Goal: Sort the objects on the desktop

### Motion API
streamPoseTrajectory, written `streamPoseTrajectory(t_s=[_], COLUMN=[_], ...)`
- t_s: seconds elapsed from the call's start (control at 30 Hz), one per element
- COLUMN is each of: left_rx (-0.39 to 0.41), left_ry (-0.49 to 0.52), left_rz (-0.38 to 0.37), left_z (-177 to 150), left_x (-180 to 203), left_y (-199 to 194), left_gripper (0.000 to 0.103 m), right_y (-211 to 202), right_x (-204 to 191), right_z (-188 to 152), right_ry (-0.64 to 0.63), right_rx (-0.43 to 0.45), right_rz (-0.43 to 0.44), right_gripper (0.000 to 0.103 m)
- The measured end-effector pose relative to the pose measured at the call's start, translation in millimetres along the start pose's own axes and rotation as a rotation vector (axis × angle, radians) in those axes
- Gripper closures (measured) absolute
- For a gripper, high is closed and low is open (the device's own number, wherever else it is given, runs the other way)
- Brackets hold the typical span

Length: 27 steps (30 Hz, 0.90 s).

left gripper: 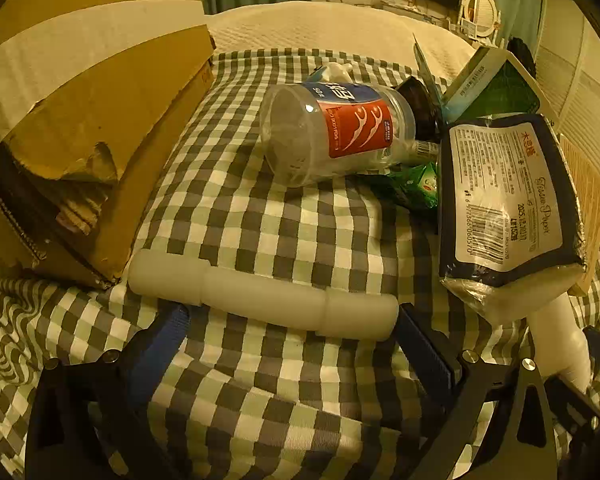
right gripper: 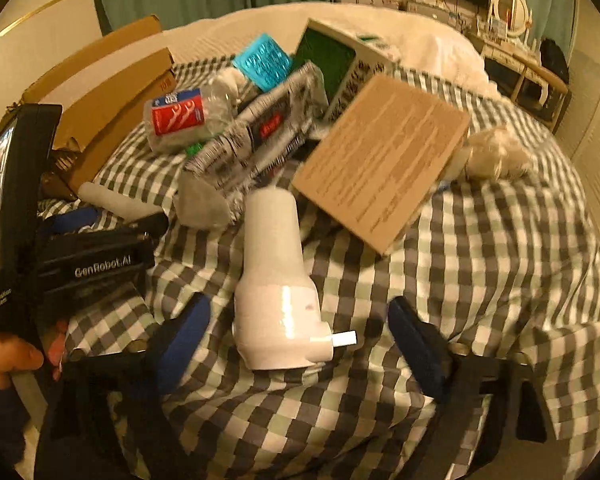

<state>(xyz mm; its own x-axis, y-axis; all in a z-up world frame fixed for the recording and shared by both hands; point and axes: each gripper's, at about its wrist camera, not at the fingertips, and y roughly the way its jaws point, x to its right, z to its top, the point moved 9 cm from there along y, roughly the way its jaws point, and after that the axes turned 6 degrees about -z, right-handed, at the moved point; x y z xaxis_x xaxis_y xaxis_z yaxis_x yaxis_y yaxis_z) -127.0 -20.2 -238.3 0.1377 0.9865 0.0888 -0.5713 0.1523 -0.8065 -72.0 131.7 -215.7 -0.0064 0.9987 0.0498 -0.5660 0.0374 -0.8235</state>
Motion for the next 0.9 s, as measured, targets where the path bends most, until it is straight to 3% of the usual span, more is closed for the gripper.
streamPoseTrajectory(t_s=[0.13, 0.23, 0.43, 0.5, 0.63, 0.77, 0.8, 0.9], left_rx=[0.009, 0.016, 0.034, 0.041, 0.041, 0.057, 0.068, 0.093], left_ry=[-0.022, -0.03, 0.01, 0.011, 0.038, 0.0, -0.003, -0.012], left_rz=[-0.03, -0.061, -0.128, -0.172, -0.17, -0.202, -0.208, -0.226], left_z=[-0.2, -2.5, 0.6, 7.4, 8.4, 16.4, 15.9, 19.6], left_x=[-2.2, -0.4, 17.8, 20.3, 25.5, 21.5, 22.7, 27.6], left_y=[-2.5, -10.1, -20.9, -21.9, -24.7, -32.3, -38.5, -51.4], left_gripper=[0.004, 0.018, 0.065, 0.089, 0.093, 0.093, 0.093, 0.093], right_y=[3.0, 1.2, -8.3, -14.4, -26.6, -35.6, -37.4, -43.8], right_x=[-1.1, -3.1, -1.1, 0.6, 1.6, 4.0, 4.0, 6.2], right_z=[-2.3, -4.2, -4.6, -3.6, -0.9, -4.4, -5.4, -8.8], right_ry=[0.0, -0.021, -0.03, -0.036, -0.039, -0.037, -0.035, -0.016], right_rx=[-0.015, -0.009, 0.015, 0.028, 0.046, 0.051, 0.05, 0.037], right_rz=[0.017, 0.005, -0.005, -0.014, -0.024, -0.035, -0.035, -0.032], right_gripper=[0.041, 0.041, 0.041, 0.041, 0.041, 0.042, 0.056, 0.057])
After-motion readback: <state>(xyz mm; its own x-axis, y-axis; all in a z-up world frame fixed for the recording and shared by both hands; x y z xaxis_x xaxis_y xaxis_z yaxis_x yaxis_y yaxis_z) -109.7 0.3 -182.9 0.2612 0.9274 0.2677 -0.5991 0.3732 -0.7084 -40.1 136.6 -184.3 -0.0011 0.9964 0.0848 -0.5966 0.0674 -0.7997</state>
